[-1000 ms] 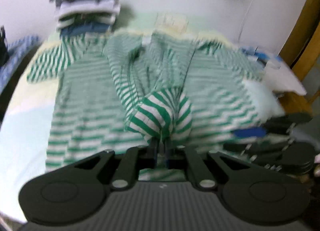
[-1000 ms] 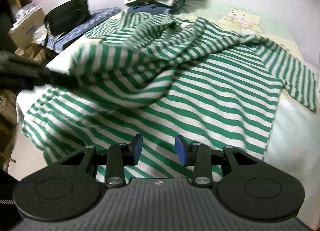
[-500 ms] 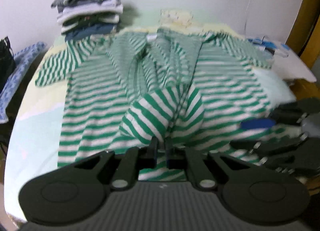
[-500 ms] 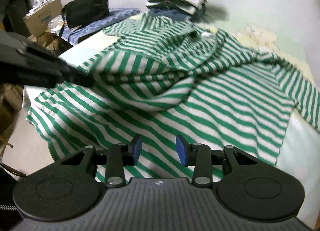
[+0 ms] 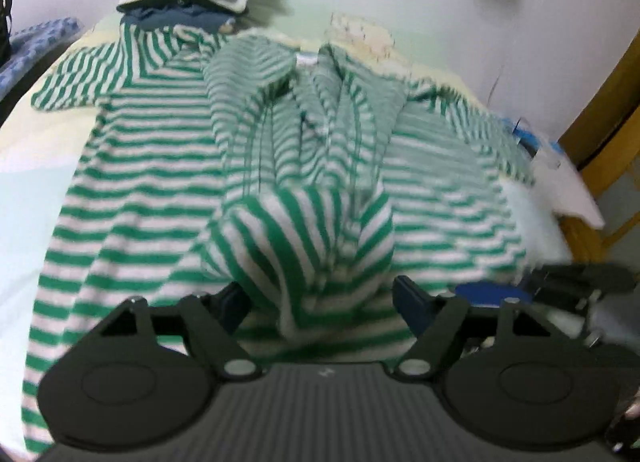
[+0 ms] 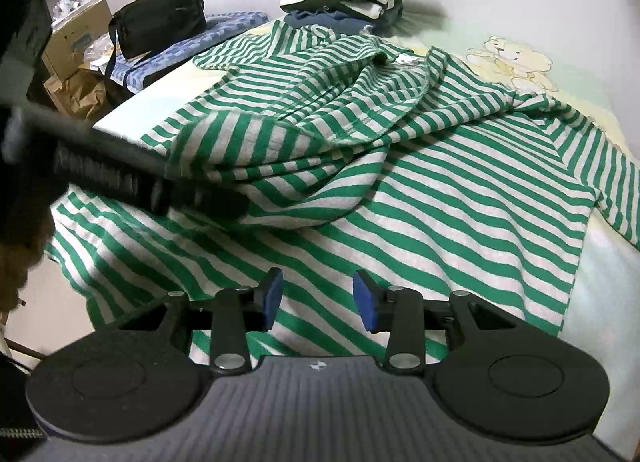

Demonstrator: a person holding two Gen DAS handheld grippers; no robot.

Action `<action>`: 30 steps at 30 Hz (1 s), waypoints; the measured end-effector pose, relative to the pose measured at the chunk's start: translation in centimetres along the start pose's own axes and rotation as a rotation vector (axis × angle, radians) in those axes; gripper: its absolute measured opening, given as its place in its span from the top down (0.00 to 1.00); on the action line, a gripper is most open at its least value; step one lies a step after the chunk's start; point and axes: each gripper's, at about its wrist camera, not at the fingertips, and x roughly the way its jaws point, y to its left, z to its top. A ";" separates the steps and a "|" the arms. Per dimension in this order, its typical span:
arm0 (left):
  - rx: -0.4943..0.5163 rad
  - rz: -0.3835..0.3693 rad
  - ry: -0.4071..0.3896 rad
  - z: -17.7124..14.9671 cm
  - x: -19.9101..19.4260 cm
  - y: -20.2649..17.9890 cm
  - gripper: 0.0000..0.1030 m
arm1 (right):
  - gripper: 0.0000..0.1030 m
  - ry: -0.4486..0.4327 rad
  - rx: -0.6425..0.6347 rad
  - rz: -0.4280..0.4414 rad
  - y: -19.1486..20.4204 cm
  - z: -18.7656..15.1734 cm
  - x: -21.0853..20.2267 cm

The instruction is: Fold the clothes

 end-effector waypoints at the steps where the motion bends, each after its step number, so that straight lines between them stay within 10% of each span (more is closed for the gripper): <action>1: -0.014 -0.015 -0.020 0.5 -0.4 0.3 0.24 | 0.60 0.000 0.003 0.001 0.0 0.1 0.1; 4: -0.041 -0.001 -0.042 1.7 -0.5 1.1 0.23 | 0.60 -0.003 0.015 0.003 -0.2 0.6 0.3; 8: -0.035 0.017 0.016 2.0 1.4 1.6 0.94 | 0.60 -0.009 0.036 0.001 -0.2 1.4 0.5; 20: 0.150 -0.046 -0.052 0.7 -0.7 -0.4 0.95 | 0.60 -0.040 -0.097 -0.029 0.6 2.8 -0.4; 30: 0.288 -0.036 -0.031 -0.6 0.6 -2.3 0.94 | 0.60 -0.070 0.061 0.014 -1.7 6.0 -1.8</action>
